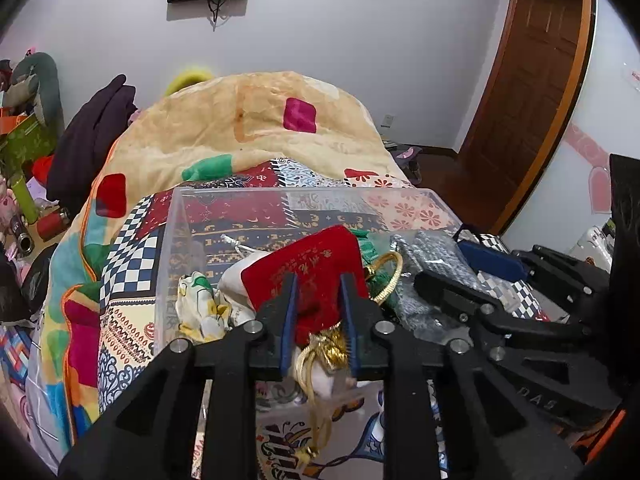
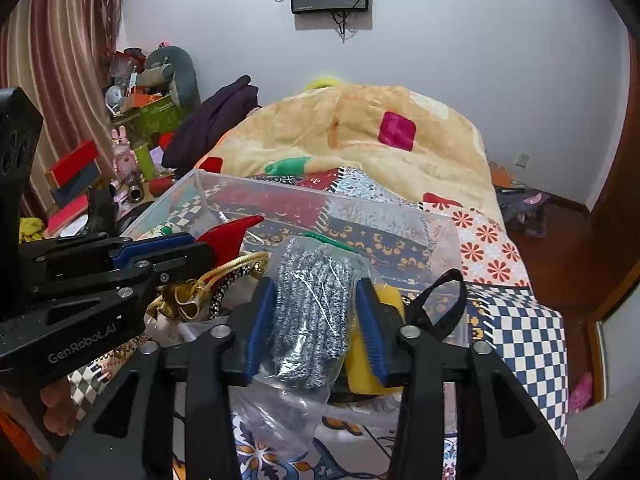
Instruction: Organize soft objects
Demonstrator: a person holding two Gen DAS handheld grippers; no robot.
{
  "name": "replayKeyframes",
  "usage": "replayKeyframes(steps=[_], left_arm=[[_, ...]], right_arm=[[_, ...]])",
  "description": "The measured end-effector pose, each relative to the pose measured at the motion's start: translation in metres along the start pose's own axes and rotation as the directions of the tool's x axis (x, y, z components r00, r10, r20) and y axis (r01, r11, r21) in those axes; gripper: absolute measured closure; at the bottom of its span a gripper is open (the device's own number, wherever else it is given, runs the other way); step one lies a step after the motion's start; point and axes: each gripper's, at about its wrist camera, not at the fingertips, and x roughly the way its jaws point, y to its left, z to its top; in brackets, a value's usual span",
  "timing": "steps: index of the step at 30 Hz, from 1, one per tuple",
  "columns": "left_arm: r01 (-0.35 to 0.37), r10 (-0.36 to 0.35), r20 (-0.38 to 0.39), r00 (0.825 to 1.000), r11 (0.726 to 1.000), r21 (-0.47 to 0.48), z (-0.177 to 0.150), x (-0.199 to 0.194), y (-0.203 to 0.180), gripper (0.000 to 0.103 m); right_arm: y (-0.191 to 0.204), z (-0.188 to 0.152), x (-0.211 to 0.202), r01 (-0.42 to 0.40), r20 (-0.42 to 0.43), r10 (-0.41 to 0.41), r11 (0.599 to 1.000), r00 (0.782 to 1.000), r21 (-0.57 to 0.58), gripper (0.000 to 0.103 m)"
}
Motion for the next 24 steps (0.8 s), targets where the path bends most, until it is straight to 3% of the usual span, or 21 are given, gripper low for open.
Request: replayKeyframes(steps=[8, 11, 17, 21, 24], left_arm=[[0.006, -0.007, 0.092, 0.996, 1.0, 0.02, 0.004, -0.043, -0.002, 0.08], [-0.019, 0.011, 0.156, 0.988, 0.999, 0.045, 0.004, -0.069, -0.007, 0.073], [-0.027, 0.008, 0.278, 0.961, 0.998, 0.065, 0.006, -0.117, -0.019, 0.062], [-0.051, 0.025, 0.365, 0.931, 0.997, 0.063, 0.006, -0.147, -0.027, 0.039], [-0.064, 0.029, 0.408, 0.913, 0.995, 0.072, 0.004, -0.165, -0.034, 0.034]], right_arm=[[-0.008, 0.008, -0.039, -0.024, 0.093, 0.022, 0.999, 0.995, 0.02, 0.055], [-0.009, 0.012, -0.062, -0.032, 0.148, 0.029, 0.999, 0.989, 0.015, 0.055], [-0.004, 0.018, -0.098, -0.044, 0.242, 0.04, 0.999, 0.969, 0.009, 0.055], [0.0, 0.02, -0.122, -0.049, 0.302, 0.045, 0.999, 0.952, 0.007, 0.053], [0.003, 0.019, -0.139, -0.051, 0.347, 0.045, 0.999, 0.937, 0.009, 0.046]])
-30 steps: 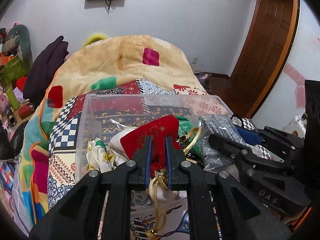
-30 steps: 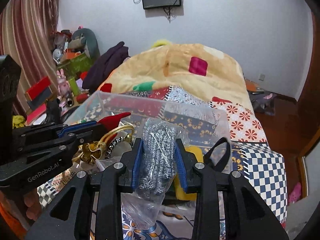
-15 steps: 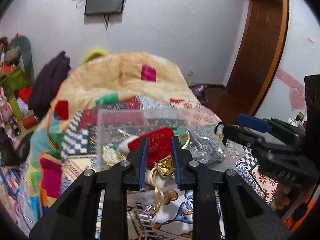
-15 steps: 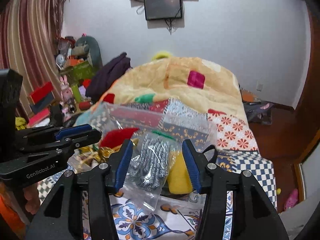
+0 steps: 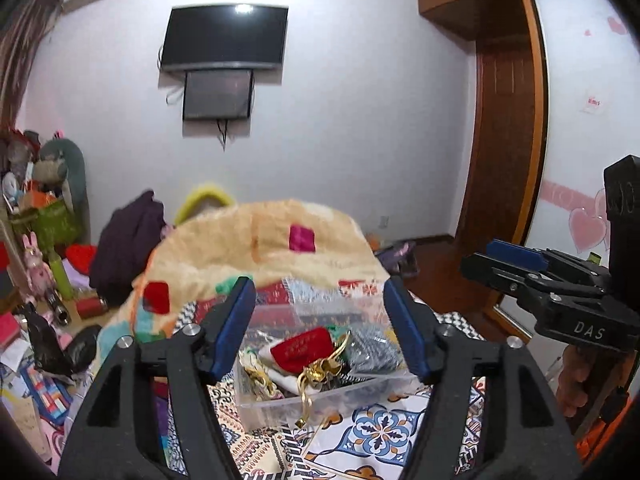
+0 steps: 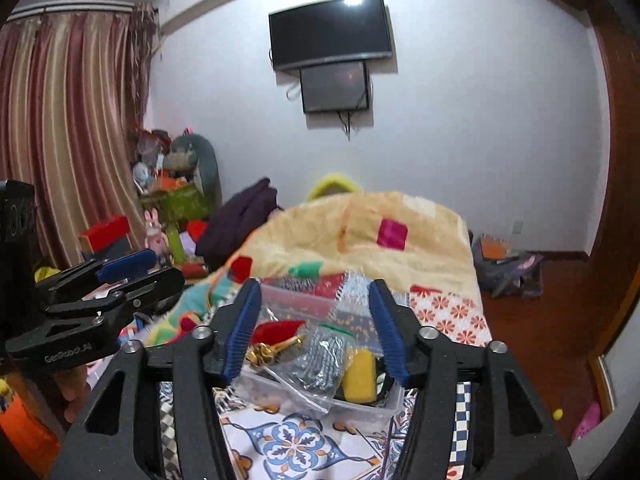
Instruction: Organize soft objects
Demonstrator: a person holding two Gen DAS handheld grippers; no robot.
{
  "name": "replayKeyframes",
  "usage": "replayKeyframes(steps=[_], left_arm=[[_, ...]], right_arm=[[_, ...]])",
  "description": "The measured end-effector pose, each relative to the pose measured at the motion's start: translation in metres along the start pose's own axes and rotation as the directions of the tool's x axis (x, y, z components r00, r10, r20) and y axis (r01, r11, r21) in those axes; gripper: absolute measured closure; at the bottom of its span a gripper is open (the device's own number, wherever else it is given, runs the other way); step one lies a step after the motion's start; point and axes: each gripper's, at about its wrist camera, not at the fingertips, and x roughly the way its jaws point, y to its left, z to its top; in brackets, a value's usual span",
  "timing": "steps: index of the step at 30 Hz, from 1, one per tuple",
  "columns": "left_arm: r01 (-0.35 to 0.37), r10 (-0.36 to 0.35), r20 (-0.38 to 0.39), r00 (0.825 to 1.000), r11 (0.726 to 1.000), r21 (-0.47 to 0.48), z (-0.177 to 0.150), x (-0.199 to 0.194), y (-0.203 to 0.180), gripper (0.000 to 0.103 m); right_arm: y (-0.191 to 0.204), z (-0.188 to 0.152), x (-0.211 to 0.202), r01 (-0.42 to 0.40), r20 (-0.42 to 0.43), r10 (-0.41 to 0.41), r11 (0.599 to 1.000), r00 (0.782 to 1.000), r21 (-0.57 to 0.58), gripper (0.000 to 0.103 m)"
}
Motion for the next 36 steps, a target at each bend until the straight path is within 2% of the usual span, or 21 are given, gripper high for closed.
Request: replayKeyframes(steps=[3, 5, 8, 12, 20, 36], left_arm=[[-0.009, 0.009, 0.035, 0.999, 1.0, 0.009, 0.004, -0.013, -0.004, 0.025], [-0.011, 0.01, 0.053, 0.999, 1.0, 0.015, 0.007, -0.019, -0.008, 0.02], [-0.02, 0.017, 0.078, 0.997, 0.999, 0.03, 0.009, -0.028, -0.012, 0.013], [-0.024, 0.021, 0.096, 0.995, 0.999, 0.029, 0.007, -0.035, -0.015, 0.004], [-0.014, 0.012, 0.096, 0.995, 1.0, 0.018, 0.005, -0.041, -0.015, 0.002], [-0.003, 0.001, 0.087, 0.996, 1.0, 0.024, 0.003, -0.041, -0.017, 0.001]], right_arm=[[0.001, 0.003, -0.01, 0.003, 0.037, -0.003, 1.0, 0.999, 0.013, 0.039], [0.002, 0.004, -0.016, 0.007, 0.056, -0.007, 1.0, 0.998, 0.016, 0.03], [0.004, 0.005, -0.024, 0.023, 0.083, -0.023, 1.0, 0.996, 0.006, 0.022], [0.006, 0.002, -0.031, 0.035, 0.093, -0.034, 0.999, 0.995, -0.01, 0.02], [0.001, -0.004, -0.039, 0.043, 0.116, -0.042, 0.999, 0.992, 0.001, 0.004], [0.002, -0.006, -0.045, 0.044, 0.133, -0.044, 0.999, 0.99, -0.002, 0.002]])
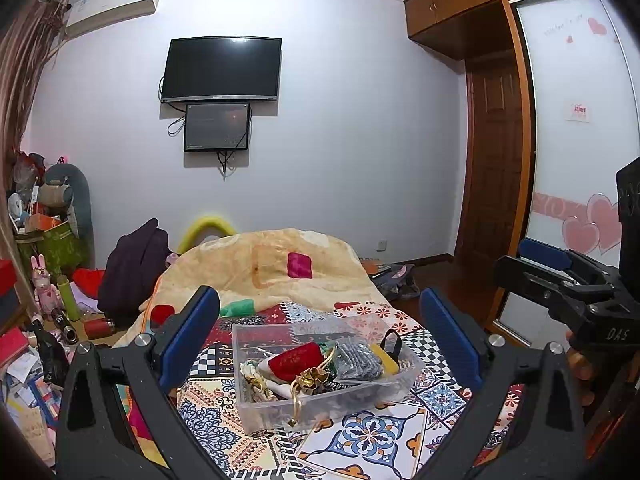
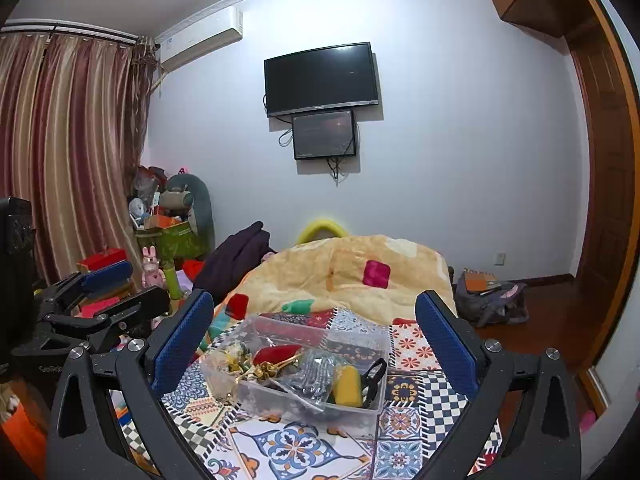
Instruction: Organize soft objects
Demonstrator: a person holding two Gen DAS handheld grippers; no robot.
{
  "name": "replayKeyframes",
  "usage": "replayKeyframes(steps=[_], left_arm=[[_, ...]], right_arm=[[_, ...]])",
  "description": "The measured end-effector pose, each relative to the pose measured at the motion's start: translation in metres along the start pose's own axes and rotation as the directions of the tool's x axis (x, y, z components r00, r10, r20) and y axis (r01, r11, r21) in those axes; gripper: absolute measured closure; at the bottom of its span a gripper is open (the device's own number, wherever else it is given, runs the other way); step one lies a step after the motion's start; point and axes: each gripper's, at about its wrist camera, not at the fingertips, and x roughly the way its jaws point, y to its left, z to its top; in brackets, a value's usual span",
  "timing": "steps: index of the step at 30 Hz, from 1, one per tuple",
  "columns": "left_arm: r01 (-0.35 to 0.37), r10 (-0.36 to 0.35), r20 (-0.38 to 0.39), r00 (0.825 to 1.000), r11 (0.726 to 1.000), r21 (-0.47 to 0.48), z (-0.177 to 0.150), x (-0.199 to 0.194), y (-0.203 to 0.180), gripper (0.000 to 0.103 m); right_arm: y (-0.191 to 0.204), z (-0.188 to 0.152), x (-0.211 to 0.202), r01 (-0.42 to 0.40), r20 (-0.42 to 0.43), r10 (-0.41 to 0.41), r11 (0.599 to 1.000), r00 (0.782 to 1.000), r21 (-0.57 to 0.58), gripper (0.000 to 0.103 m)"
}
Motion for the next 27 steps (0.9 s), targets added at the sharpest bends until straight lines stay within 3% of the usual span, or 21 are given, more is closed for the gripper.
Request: replayKeyframes(steps=[27], left_arm=[[0.006, -0.006, -0.011, 1.0, 1.0, 0.0, -0.0013, 0.0012, 0.0024, 0.001]], right_arm=[[-0.0019, 0.0024, -0.0034, 0.0, 0.003, 0.0, 1.0, 1.0, 0.004, 0.002]])
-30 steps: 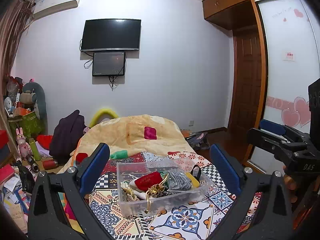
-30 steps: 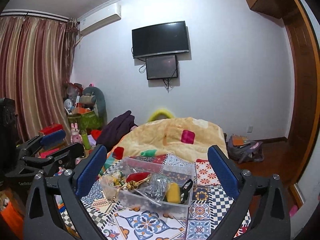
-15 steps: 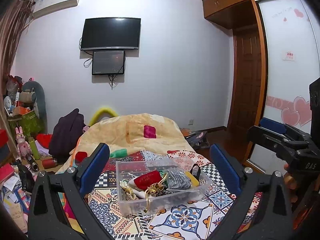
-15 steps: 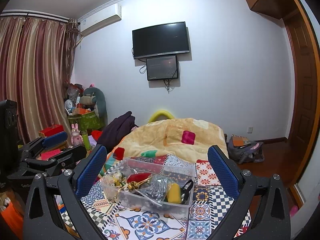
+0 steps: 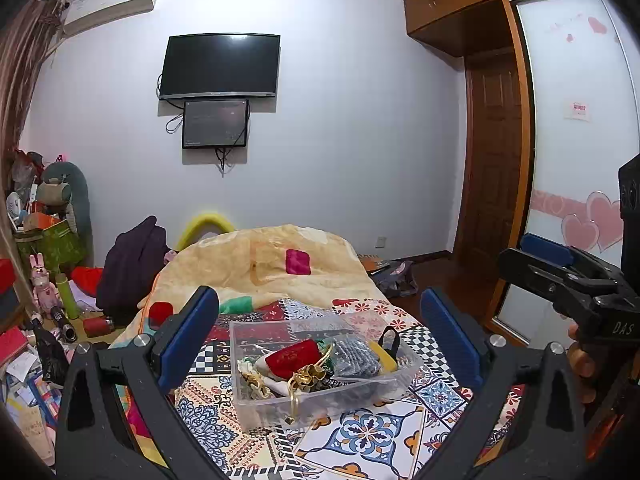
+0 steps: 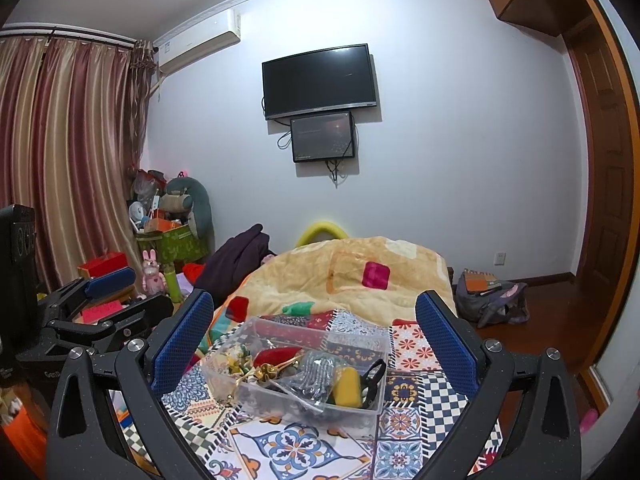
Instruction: Organize soft objects
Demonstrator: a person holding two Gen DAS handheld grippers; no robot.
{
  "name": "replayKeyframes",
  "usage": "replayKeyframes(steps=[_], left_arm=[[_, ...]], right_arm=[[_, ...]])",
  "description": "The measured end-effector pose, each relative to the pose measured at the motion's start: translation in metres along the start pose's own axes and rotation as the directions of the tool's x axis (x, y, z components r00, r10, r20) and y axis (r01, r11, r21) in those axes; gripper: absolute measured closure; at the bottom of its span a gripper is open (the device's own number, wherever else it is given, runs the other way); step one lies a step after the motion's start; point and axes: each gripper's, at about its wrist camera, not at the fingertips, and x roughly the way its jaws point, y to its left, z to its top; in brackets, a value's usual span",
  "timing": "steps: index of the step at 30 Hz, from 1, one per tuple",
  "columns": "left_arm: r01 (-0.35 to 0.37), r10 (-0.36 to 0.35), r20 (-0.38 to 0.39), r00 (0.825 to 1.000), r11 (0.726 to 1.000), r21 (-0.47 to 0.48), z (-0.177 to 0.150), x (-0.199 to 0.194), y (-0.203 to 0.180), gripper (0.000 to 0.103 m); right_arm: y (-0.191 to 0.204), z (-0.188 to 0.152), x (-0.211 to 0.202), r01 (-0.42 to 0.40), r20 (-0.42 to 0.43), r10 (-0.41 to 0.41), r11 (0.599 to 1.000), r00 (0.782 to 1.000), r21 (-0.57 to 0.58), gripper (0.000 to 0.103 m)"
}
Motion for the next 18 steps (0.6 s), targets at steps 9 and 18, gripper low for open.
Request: replayKeyframes(steps=[9, 18], left_arm=[[0.002, -0.002, -0.003, 1.0, 1.0, -0.007, -0.0015, 0.0002, 0.0005, 0.0], [0.016, -0.016, -0.013, 1.0, 1.0, -0.014, -0.003, 0.0019, 0.0015, 0.0]], right_arm=[[0.0004, 0.0014, -0.0008, -0.001, -0.001, 0.001, 1.0, 1.0, 0.002, 0.002], [0.0013, 0.001, -0.0016, -0.003, -0.007, 0.003, 1.0, 1.0, 0.003, 0.002]])
